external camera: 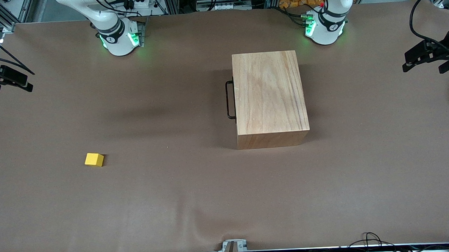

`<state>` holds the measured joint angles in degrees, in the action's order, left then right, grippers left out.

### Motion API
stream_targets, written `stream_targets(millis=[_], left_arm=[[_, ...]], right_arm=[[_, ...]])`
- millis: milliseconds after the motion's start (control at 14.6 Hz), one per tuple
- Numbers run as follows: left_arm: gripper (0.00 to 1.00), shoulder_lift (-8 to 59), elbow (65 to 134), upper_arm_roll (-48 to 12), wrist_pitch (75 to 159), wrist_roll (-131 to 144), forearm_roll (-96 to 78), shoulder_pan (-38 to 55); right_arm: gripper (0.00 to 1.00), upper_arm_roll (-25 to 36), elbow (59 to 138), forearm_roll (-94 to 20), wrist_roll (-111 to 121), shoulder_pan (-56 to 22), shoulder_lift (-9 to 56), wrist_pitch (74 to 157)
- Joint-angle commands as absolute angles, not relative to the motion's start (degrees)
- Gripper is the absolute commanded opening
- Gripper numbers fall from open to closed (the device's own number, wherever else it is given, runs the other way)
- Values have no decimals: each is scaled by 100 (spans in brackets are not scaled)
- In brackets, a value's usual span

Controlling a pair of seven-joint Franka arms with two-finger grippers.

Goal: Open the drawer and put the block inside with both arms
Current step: 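Reach the left gripper toward the black handle of the wooden drawer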

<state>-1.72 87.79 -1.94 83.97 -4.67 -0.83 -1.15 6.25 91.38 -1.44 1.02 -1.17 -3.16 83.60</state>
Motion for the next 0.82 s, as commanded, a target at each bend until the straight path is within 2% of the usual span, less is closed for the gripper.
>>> stream_targets(millis=[0, 412, 755], left_arm=[[100, -123, 8657, -202, 8279, -641, -9, -149], [100, -44, 8675, -220, 8271, -607, -18, -79], [100, 123, 8649, -457, 8271, 77, 0, 368]], right_arm=[[100, 554, 9167, -79, 88, -53, -404, 8279], [100, 571, 9246, -79, 97, -44, -396, 8244], [100, 580, 9255, -88, 88, -35, -369, 8384]])
